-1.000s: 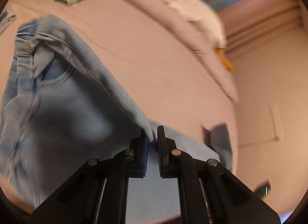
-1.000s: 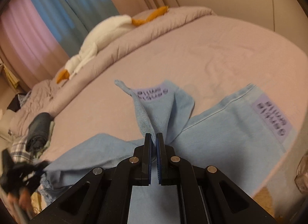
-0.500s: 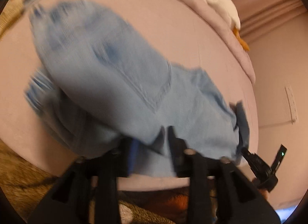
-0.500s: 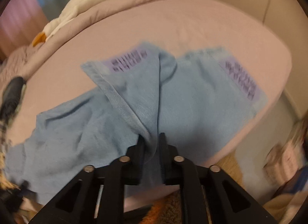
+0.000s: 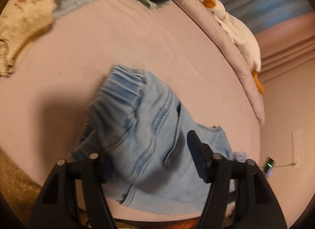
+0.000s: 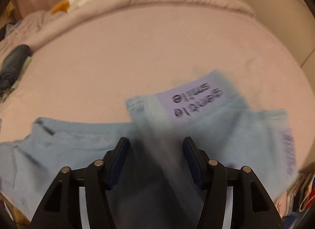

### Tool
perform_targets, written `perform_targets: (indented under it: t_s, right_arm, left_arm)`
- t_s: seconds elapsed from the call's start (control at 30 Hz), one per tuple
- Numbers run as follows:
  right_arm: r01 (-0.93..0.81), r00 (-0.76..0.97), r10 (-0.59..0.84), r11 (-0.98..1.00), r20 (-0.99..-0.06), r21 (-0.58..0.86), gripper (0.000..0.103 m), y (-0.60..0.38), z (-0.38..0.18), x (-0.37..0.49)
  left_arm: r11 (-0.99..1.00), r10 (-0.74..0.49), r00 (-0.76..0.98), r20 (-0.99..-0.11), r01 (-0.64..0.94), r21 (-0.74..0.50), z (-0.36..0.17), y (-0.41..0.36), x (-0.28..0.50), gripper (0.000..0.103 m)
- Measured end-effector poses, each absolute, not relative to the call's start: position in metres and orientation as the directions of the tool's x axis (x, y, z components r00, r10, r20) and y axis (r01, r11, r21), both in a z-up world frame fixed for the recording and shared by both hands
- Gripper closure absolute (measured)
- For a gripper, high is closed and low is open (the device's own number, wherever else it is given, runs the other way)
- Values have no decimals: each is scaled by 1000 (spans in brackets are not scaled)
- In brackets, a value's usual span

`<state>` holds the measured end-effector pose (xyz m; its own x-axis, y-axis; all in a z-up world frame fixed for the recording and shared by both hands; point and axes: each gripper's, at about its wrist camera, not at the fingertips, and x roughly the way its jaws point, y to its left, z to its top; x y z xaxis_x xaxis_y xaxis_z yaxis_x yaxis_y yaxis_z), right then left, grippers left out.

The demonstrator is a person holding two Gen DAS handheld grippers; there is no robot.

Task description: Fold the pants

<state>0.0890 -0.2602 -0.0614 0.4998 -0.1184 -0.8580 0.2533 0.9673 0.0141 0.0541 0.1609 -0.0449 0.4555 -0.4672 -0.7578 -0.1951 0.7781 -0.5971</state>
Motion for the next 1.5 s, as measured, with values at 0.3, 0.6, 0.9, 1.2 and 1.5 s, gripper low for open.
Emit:
perform_targets:
  t_s: [0.3, 0.6, 0.9, 1.2, 1.5]
  right_arm:
    - [246, 707, 19, 931, -707, 270, 92, -302, 51, 143]
    - [414, 860, -151, 765, -488, 494, 92, -420, 77, -22]
    - [695, 631, -154, 548, -761, 465, 93, -476, -72, -69]
    - [691, 647, -237, 584, -725, 427, 93, -475, -51, -96]
    - [769, 556, -273, 528, -785, 361, 91, -482, -80, -96]
  left_arm:
    - [798, -491, 529, -692, -45, -601, 16, 154, 65, 93]
    - [848, -475, 410, -778, -24, -530, -7, 160, 32, 92]
    - [855, -452, 343, -823, -98, -510, -36, 158, 29, 93]
    - [899, -382, 312, -870, -92, -428, -48, 153, 19, 91]
    - [910, -361, 298, -884, -94, -404, -57, 153, 15, 88]
